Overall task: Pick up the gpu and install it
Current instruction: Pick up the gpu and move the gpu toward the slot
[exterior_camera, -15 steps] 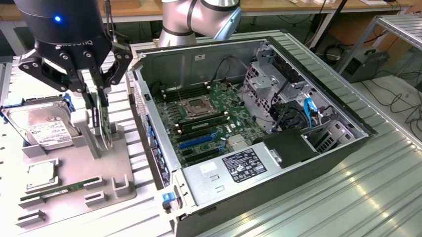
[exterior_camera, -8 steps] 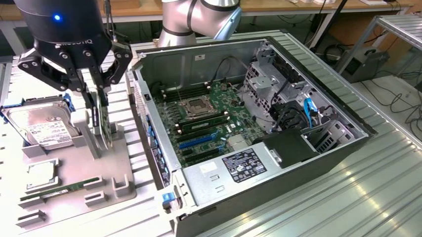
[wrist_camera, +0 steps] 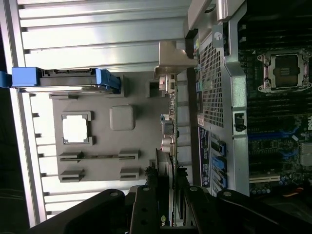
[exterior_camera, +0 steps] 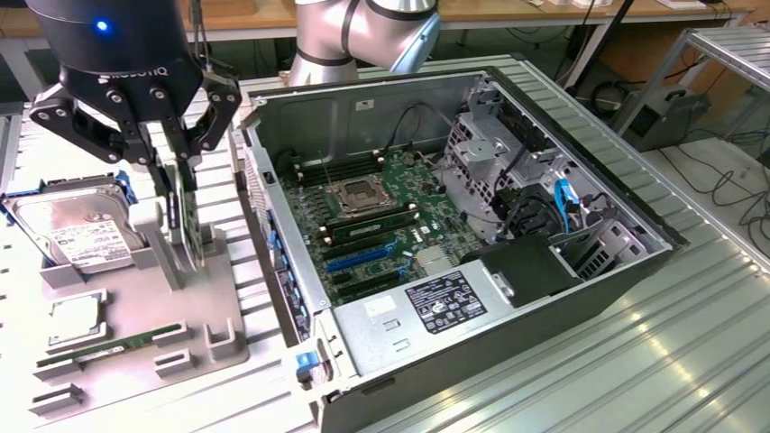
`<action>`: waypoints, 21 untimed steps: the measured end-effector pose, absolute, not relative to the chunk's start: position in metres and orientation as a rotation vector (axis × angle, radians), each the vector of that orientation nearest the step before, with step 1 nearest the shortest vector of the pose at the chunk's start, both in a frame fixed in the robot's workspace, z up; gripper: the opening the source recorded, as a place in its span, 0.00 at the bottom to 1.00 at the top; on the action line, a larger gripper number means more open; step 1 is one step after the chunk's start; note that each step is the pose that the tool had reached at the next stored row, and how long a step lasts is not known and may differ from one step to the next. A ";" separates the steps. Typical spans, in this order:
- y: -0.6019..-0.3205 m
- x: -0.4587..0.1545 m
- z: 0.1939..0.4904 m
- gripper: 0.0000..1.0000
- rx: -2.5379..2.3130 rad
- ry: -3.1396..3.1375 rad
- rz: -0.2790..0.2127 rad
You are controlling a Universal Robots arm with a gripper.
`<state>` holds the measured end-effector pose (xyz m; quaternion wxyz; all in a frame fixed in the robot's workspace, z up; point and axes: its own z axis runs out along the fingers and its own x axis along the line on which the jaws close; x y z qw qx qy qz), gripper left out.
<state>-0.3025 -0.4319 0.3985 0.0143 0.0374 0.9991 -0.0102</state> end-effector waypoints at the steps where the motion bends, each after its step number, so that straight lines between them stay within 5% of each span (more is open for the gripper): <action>1: -0.432 -0.302 0.399 0.26 0.117 3.111 -0.032; 21: -0.432 -0.302 0.404 0.26 0.117 3.111 -0.032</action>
